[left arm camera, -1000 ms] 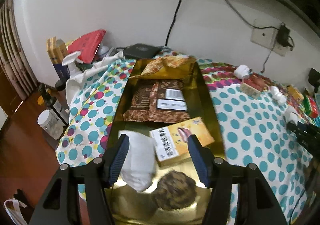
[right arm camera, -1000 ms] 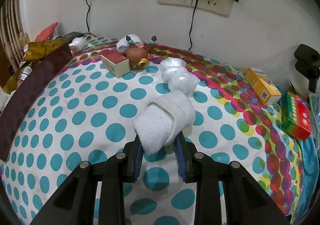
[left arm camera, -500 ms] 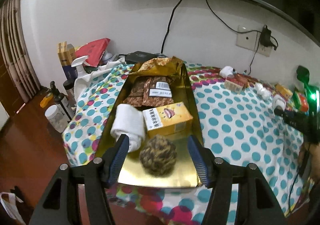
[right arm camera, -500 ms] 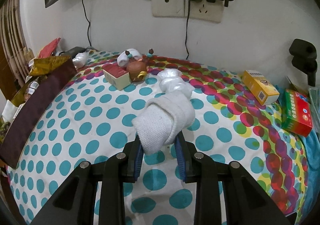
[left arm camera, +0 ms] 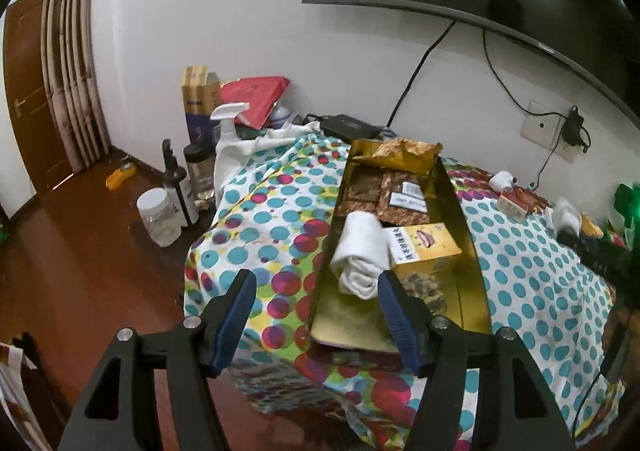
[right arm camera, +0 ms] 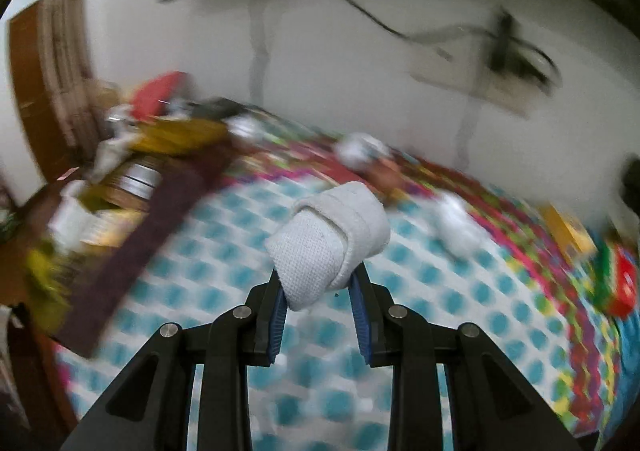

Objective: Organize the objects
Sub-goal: 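Carry the white towel with the right gripper into the tray and release it, then move the right gripper to the clear plastic-wrapped bundle and grasp it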

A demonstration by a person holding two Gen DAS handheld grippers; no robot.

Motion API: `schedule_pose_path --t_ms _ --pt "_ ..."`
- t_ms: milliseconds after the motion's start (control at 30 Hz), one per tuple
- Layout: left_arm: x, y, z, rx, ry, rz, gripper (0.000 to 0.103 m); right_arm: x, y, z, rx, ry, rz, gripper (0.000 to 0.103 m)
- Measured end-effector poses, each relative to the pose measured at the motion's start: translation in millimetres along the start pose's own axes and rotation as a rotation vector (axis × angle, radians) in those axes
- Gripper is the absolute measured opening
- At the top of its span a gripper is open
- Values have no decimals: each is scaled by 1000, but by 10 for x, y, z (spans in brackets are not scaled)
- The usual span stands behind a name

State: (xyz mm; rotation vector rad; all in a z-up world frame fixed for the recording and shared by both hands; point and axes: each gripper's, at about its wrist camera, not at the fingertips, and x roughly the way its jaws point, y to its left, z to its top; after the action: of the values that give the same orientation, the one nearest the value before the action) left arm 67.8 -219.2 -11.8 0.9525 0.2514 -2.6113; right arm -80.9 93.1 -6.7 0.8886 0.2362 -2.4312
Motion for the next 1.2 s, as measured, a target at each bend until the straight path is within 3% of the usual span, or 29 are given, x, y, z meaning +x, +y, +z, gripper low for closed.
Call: schedule_pose_path --t_ms 200,367,600,700,733,767,967,1200 --pt "-13 59 -73 8 1 4 65 24 918 281 -127 -24 161 27" --pt "-24 141 -116 10 6 10 66 236 1483 285 -203 34 240 27" --pt "19 280 -170 -29 30 12 66 427 1714 164 -233 113 253 29" --pt "50 306 -182 -42 42 3 66 509 1721 121 -243 160 272 46" --pt "59 306 -184 -42 45 2 66 496 1707 107 -244 152 264 63" --pt "63 298 -184 -41 46 4 66 447 1682 98 -245 124 258 72" --pt "97 174 -156 -27 45 -16 66 131 1196 148 -196 0 209 76" --pt "130 -242 -141 56 55 -75 66 81 -59 -13 -23 5 -30 79"
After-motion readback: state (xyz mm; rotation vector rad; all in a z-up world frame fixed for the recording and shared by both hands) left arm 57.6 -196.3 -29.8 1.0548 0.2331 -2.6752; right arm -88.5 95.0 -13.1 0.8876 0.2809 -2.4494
